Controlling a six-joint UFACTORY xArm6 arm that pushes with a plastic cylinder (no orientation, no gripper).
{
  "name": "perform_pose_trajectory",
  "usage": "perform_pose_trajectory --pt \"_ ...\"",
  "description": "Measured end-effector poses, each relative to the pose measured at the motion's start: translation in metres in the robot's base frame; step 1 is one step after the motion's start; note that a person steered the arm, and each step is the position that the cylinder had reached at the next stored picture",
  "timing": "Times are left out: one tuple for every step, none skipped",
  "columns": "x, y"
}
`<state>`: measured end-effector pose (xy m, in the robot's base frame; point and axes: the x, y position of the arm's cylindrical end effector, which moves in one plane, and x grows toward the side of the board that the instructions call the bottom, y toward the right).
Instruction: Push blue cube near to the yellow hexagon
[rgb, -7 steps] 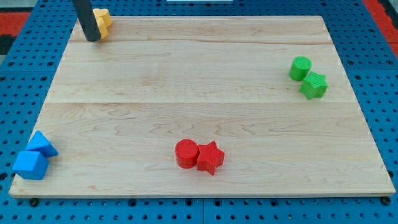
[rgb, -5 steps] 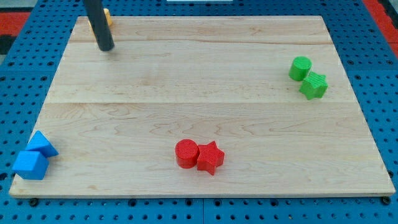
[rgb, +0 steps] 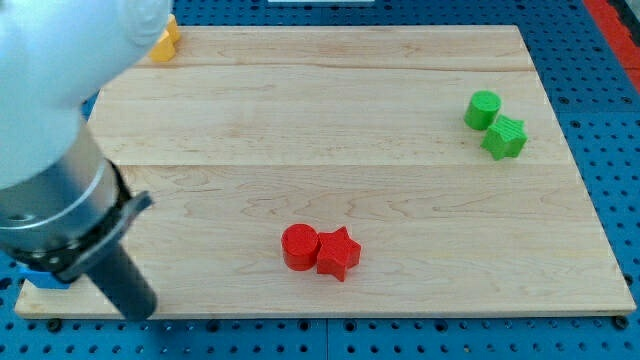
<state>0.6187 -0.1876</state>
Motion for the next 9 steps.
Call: perform_pose_trajectory --pt "0.000 -0.087" --pt "-0.007 -0.116" --pt "-0.009 -0.107" --pt "-0.009 -0.095" --pt "-0.016 -0.116" --pt "-0.031 -0.114" --pt "-0.045 -0.099" --pt "-0.055 -0.083" --pt "-0.033 -0.071"
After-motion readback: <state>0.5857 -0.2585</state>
